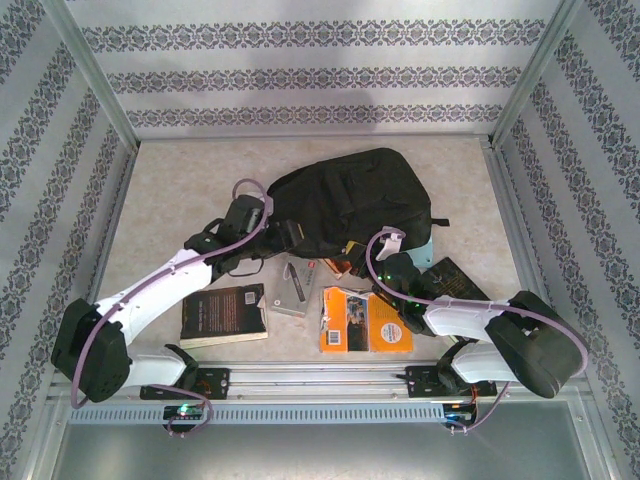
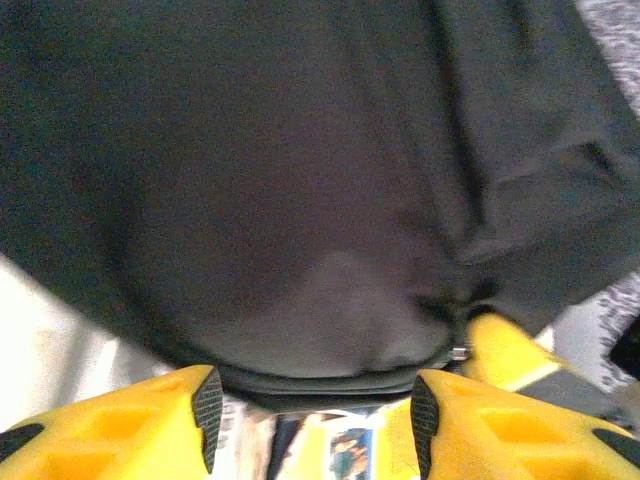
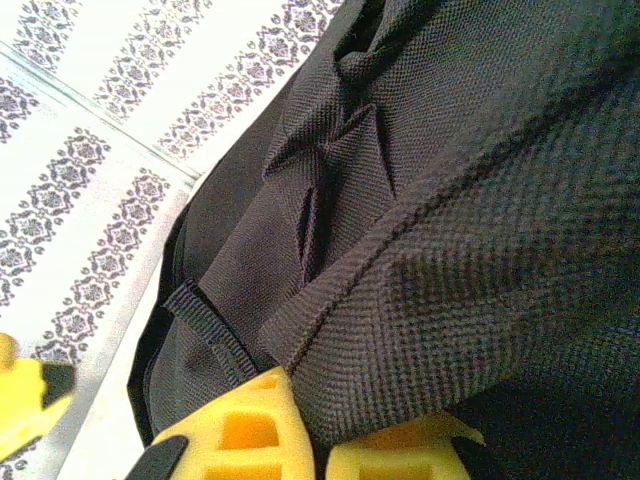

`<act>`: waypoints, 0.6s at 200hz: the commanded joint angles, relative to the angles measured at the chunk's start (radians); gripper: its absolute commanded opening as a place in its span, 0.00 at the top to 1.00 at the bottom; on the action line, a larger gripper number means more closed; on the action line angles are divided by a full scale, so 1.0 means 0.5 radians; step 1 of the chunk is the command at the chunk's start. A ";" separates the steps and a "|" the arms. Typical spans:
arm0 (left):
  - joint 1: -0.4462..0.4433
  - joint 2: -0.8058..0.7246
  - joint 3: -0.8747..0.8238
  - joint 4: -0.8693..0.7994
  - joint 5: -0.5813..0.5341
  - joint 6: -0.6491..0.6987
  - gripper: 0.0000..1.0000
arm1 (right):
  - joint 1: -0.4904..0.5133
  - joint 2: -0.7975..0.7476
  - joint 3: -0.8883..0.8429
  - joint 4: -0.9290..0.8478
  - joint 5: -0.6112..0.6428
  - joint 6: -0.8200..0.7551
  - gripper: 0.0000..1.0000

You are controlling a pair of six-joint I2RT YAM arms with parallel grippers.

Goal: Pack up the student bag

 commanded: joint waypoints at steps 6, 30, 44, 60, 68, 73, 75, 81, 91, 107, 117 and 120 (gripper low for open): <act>0.035 -0.028 -0.118 0.010 0.014 -0.089 0.44 | 0.027 -0.059 -0.028 0.061 0.035 -0.058 1.00; 0.064 -0.026 -0.156 0.006 -0.014 -0.091 0.42 | 0.028 -0.059 -0.037 0.058 0.041 -0.049 1.00; 0.075 -0.013 -0.191 0.050 -0.037 -0.115 0.41 | 0.030 -0.063 -0.041 0.061 0.040 -0.041 1.00; 0.075 0.036 -0.213 0.145 -0.014 -0.148 0.41 | 0.029 -0.063 -0.041 0.061 0.034 -0.033 1.00; 0.075 0.074 -0.218 0.197 0.008 -0.169 0.41 | 0.028 -0.061 -0.046 0.060 0.034 -0.027 1.00; 0.075 0.092 -0.221 0.228 0.025 -0.180 0.42 | 0.027 -0.060 -0.047 0.061 0.034 -0.023 1.00; 0.075 0.101 -0.222 0.240 0.032 -0.183 0.42 | 0.029 -0.060 -0.046 0.061 0.032 -0.025 1.00; 0.074 0.125 -0.221 0.276 0.046 -0.199 0.42 | 0.027 -0.060 -0.050 0.061 0.033 -0.025 1.00; 0.075 0.162 -0.222 0.327 0.070 -0.220 0.43 | 0.029 -0.063 -0.053 0.060 0.033 -0.019 1.00; 0.075 0.198 -0.227 0.392 0.095 -0.256 0.45 | 0.029 -0.064 -0.053 0.051 0.031 -0.016 1.00; 0.075 0.205 -0.242 0.435 0.108 -0.276 0.49 | 0.029 -0.063 -0.053 0.048 0.031 -0.012 1.00; 0.075 0.208 -0.245 0.448 0.115 -0.279 0.50 | 0.028 -0.064 -0.053 0.047 0.032 -0.010 1.00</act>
